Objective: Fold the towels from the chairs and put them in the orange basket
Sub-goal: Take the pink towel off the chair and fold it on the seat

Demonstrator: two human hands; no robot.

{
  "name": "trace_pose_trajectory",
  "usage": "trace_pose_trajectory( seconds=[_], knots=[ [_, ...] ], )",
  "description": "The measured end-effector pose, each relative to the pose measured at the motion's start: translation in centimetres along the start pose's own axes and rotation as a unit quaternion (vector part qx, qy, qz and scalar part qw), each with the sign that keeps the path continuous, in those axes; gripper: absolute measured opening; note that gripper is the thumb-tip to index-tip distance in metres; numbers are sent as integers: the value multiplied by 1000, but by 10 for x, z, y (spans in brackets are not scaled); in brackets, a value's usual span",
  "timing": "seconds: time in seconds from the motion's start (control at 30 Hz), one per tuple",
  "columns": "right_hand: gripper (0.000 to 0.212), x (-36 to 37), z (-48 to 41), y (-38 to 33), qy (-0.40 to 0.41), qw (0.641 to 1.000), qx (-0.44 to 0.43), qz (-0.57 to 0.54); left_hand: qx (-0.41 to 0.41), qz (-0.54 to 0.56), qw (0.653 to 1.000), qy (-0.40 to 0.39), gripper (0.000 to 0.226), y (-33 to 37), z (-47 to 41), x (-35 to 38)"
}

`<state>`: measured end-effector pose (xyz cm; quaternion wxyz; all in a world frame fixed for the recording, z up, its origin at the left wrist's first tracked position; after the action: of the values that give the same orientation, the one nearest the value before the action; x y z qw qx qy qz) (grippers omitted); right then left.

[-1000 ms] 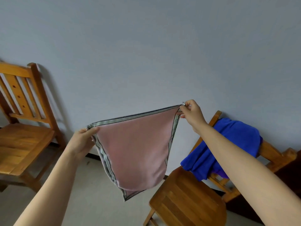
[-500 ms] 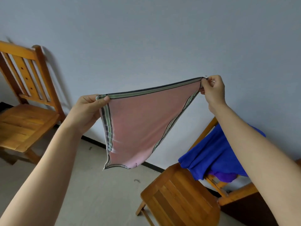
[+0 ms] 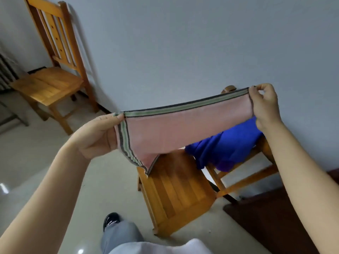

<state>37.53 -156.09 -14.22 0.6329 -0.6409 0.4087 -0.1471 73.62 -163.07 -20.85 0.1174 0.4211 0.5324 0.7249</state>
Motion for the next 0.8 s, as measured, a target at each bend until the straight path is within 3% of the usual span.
trace_pose_trajectory(
  seconds=[0.1, 0.2, 0.37, 0.47, 0.8],
  knots=[
    [15, -28, 21, 42, -14, 999, 33, 41, -85, 25, 996, 26, 72, -64, 22, 16],
    [8, -49, 52, 102, -40, 990, 85, 106, -161, 69, 982, 69, 69, -131, 48, 27],
    [11, -67, 115, 203, -123, 947, 204, 213, -288, 98, 932, 194, 22, -239, 91, 27],
    [13, -73, 141, 248, -139, 924, 253, 251, -351, 56, 906, 228, 17, -292, 105, 23],
    [9, -33, 146, 347, -77, 910, 328, 242, -313, 0, 883, 351, 17, -381, 60, -31]
  ],
)
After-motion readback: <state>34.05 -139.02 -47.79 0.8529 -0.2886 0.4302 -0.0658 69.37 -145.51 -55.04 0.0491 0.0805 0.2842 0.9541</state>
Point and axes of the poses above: each hand's wrist, its own z-axis away from the middle knuckle, its own x-axis out of the palm, y = z × x, the point moved 5 cm from there along -z, towards the middle knuckle, and after that the axes turned 5 degrees about x, right-handed, at the moved point
